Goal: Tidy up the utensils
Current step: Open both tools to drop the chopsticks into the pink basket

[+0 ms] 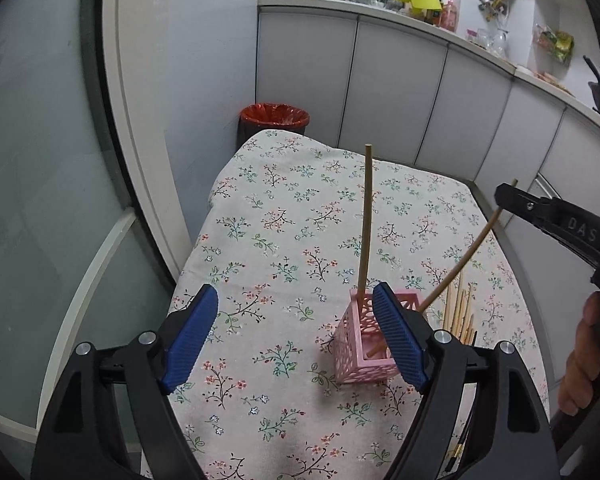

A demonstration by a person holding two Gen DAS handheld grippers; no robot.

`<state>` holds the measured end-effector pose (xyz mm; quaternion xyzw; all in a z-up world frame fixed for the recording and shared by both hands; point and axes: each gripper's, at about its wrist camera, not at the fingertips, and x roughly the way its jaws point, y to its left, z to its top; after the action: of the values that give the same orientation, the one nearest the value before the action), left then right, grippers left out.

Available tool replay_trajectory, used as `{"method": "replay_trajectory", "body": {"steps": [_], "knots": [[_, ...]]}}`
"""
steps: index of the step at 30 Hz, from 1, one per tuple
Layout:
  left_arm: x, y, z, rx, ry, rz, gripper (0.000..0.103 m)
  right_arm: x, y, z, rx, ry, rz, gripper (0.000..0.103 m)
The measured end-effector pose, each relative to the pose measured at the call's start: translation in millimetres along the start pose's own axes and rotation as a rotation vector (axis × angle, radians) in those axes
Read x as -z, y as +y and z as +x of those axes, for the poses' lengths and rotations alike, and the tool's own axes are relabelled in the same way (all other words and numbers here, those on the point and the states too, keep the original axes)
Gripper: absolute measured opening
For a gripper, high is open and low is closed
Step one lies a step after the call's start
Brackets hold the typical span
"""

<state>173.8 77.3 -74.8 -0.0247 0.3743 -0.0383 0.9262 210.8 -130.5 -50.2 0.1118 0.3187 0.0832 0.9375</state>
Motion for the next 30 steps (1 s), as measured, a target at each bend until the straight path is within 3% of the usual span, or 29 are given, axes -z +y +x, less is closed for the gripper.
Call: {"method": "replay_trajectory", "body": {"steps": [2,5,14,16,30], "knots": [[0,-2,1,0.004,0.005,0.005,0.079,1,-2,0,0.000,0.007,0.007,0.010],[1,-5,1,0.014,0.016,0.008,0.081,0,-9,-8,-0.013,0.000,0.028,0.030],[8,-24,1,0.064,0.063,0.049,0.087,5,-54,-37,0.036,0.073,0.056,0.055],[10,-31,0,0.079,0.077,0.059,0.087,10,-69,-42,0.059,0.094,0.064,0.065],[33,-119,-5,0.120,0.114,0.261,0.088,59,-158,-40,0.202,0.319,0.163,0.083]]}}
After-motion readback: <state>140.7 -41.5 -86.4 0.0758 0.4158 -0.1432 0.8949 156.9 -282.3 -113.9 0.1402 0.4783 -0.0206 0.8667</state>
